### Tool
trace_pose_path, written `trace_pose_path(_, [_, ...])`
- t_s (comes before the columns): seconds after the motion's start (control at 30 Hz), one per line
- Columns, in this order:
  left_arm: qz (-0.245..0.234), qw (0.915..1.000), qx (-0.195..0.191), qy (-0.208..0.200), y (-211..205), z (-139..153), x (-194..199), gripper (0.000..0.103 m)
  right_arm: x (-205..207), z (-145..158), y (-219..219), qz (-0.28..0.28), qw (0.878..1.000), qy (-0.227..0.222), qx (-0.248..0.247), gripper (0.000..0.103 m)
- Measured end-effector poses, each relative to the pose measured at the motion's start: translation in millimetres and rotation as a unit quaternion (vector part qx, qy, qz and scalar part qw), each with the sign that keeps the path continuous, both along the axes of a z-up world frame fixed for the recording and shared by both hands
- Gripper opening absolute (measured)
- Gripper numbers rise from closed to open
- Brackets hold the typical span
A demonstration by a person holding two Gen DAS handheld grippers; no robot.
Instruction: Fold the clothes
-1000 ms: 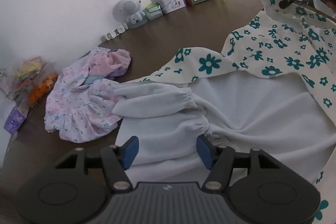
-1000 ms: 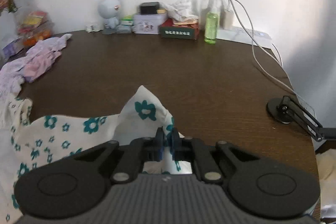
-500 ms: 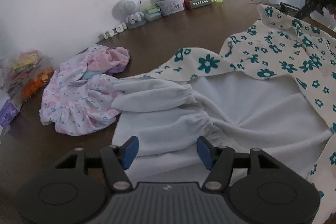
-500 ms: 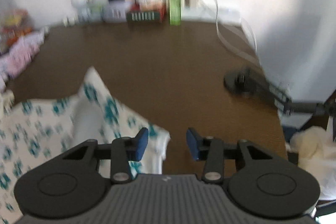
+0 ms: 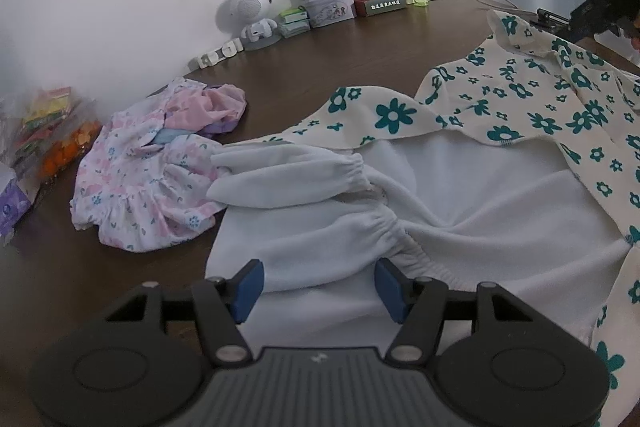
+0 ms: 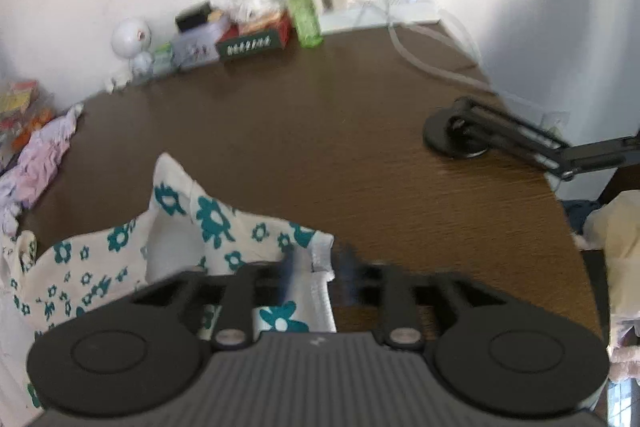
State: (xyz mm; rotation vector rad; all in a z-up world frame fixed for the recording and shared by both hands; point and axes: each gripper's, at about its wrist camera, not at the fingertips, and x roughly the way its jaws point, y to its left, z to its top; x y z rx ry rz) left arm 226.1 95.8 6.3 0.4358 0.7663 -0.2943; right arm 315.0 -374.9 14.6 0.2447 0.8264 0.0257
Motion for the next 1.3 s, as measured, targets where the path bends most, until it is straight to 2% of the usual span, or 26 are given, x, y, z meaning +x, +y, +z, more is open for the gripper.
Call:
trace_pose_path(0.03, [0.0, 1.0, -0.001, 0.002, 1, 0, 0, 0.06, -6, 4, -1, -0.005, 1.0, -0.013, 0.002, 0.05])
trace_pose_path(0.17, [-0.003, 0.9999, -0.013, -0.009, 3, 8, -5, 0.06, -37, 25, 18, 0.061, 0.996, -0.058, 0.003, 0.047])
trace_pose_path(0.27, [-0.007, 0.9992, -0.032, -0.022, 0, 19, -7, 0.06, -57, 30, 58, 0.153, 0.986, -0.049, -0.04, 0.043])
trace_pose_path(0.33, [-0.024, 0.9976, -0.061, -0.021, -9, 28, -6, 0.06, -69, 25, 82, 0.185, 0.979, -0.038, -0.077, 0.041])
trace_pose_path(0.4, [-0.057, 0.9951, -0.081, -0.012, -26, 38, -4, 0.061, -80, 22, 90, 0.192, 0.976, -0.034, -0.094, 0.042])
trace_pose_path(0.53, [-0.139, 0.9871, -0.079, 0.004, -87, 53, 13, 0.072, -102, 19, 89, 0.187, 0.976, -0.029, -0.104, 0.042])
trace_pose_path(0.63, [-0.19, 0.9797, -0.061, 0.02, -147, 54, 35, 0.072, -119, 15, 85, 0.183, 0.978, -0.029, -0.1, 0.042])
trace_pose_path(0.8, [-0.226, 0.9728, -0.023, 0.046, -238, 28, 76, 0.07, -144, 7, 82, 0.191, 0.976, -0.029, -0.096, 0.042])
trace_pose_path(0.87, [-0.22, 0.974, -0.008, 0.053, -257, 16, 91, 0.059, -147, 1, 80, 0.192, 0.976, -0.03, -0.095, 0.042])
trace_pose_path(0.9, [-0.218, 0.9743, -0.001, 0.056, -264, 10, 98, 0.058, -149, -2, 80, 0.193, 0.976, -0.031, -0.095, 0.042])
trace_pose_path(0.97, [-0.217, 0.9734, 0.008, 0.073, -269, -1, 109, 0.046, -152, -7, 78, 0.194, 0.976, -0.032, -0.094, 0.042])
trace_pose_path(1.0, [-0.22, 0.9723, 0.003, 0.079, -269, -5, 112, 0.043, -153, -10, 78, 0.196, 0.975, -0.033, -0.095, 0.042])
trace_pose_path(1.03, [-0.223, 0.9707, -0.01, 0.089, -267, -6, 115, 0.033, -154, -13, 78, 0.199, 0.975, -0.035, -0.095, 0.042])
trace_pose_path(1.07, [-0.226, 0.9688, -0.024, 0.098, -265, -6, 119, 0.016, -155, -14, 78, 0.2, 0.974, -0.038, -0.096, 0.043])
trace_pose_path(1.1, [-0.225, 0.9688, -0.026, 0.1, -264, -6, 120, 0.007, -155, -14, 77, 0.202, 0.974, -0.042, -0.096, 0.043])
trace_pose_path(1.13, [-0.224, 0.9688, -0.028, 0.102, -263, -6, 121, 0.002, -156, -14, 76, 0.202, 0.974, -0.044, -0.094, 0.043])
trace_pose_path(1.3, [-0.218, 0.9727, -0.022, 0.076, -260, 1, 128, 0.001, -163, -16, 77, 0.196, 0.975, -0.054, -0.09, 0.044])
